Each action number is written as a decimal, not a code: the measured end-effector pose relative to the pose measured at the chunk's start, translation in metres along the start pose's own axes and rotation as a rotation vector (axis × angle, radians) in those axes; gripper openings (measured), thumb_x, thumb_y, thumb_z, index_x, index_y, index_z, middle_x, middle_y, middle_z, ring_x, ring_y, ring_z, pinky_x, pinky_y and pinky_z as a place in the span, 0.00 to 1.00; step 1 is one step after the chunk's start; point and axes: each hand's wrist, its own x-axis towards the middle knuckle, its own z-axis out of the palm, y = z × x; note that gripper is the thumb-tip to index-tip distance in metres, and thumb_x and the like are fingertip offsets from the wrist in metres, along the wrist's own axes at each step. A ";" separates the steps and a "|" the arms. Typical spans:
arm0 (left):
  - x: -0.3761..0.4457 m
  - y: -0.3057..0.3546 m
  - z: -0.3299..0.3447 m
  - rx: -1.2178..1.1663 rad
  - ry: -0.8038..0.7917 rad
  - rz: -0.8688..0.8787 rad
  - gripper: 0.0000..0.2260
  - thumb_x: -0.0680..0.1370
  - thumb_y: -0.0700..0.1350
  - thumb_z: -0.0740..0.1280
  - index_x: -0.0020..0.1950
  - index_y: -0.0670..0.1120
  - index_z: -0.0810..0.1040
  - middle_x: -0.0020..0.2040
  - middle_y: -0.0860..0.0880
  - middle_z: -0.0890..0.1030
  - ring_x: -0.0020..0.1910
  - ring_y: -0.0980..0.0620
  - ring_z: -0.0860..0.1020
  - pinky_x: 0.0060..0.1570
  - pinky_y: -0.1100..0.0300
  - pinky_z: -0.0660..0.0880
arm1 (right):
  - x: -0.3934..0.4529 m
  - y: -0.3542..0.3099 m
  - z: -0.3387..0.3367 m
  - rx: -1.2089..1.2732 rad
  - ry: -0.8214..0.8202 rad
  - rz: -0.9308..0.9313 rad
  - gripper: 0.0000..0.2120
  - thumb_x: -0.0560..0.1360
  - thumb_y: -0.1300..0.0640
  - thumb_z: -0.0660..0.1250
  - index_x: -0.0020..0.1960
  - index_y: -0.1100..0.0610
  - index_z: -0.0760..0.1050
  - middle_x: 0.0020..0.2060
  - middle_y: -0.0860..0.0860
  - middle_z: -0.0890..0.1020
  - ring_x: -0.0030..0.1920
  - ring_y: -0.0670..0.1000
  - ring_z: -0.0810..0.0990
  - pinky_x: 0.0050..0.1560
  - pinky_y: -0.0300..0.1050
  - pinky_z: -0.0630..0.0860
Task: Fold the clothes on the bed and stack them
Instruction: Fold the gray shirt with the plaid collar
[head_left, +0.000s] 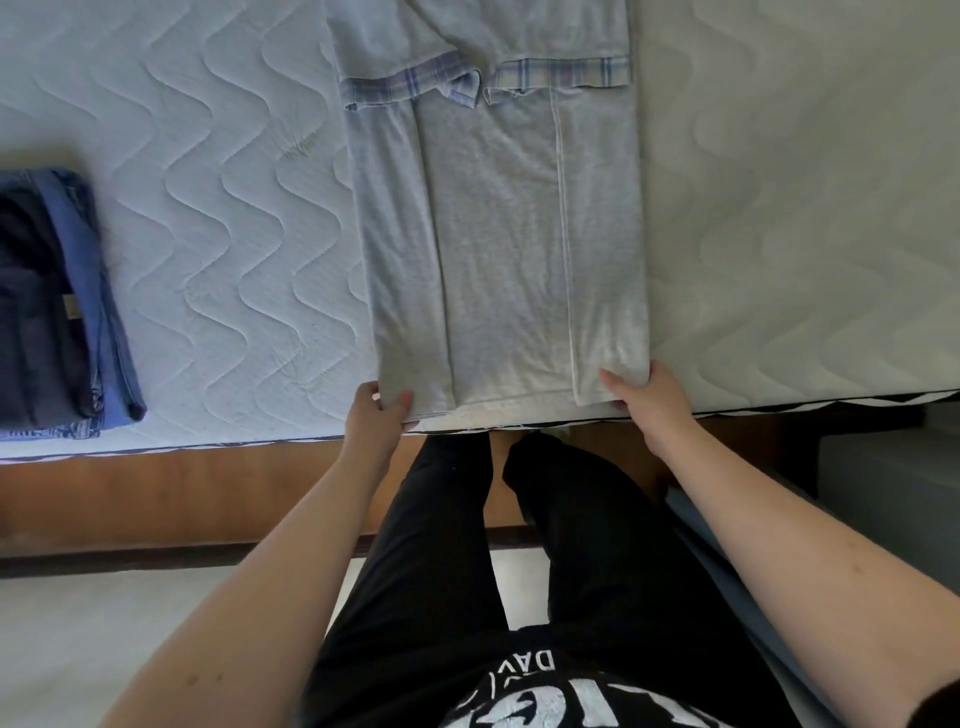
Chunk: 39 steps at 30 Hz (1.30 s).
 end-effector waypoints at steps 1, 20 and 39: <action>-0.003 -0.002 0.002 -0.038 -0.020 0.004 0.11 0.78 0.44 0.69 0.58 0.45 0.72 0.48 0.51 0.80 0.47 0.51 0.81 0.46 0.56 0.80 | -0.002 0.002 0.000 0.078 -0.024 0.009 0.12 0.73 0.58 0.74 0.54 0.51 0.74 0.51 0.49 0.82 0.47 0.46 0.82 0.37 0.35 0.79; -0.036 -0.034 -0.010 0.491 -0.013 0.307 0.25 0.71 0.33 0.61 0.64 0.56 0.72 0.57 0.53 0.71 0.50 0.52 0.75 0.47 0.58 0.72 | -0.022 0.049 -0.027 -1.064 -0.028 -0.697 0.31 0.69 0.75 0.61 0.70 0.59 0.68 0.74 0.64 0.57 0.71 0.62 0.63 0.69 0.52 0.67; -0.020 -0.007 0.006 1.682 -0.036 1.035 0.30 0.67 0.39 0.71 0.67 0.46 0.66 0.63 0.44 0.74 0.59 0.42 0.74 0.60 0.46 0.71 | 0.000 0.026 -0.009 -1.618 0.073 -1.243 0.25 0.72 0.64 0.59 0.69 0.60 0.71 0.60 0.57 0.77 0.57 0.60 0.77 0.63 0.56 0.70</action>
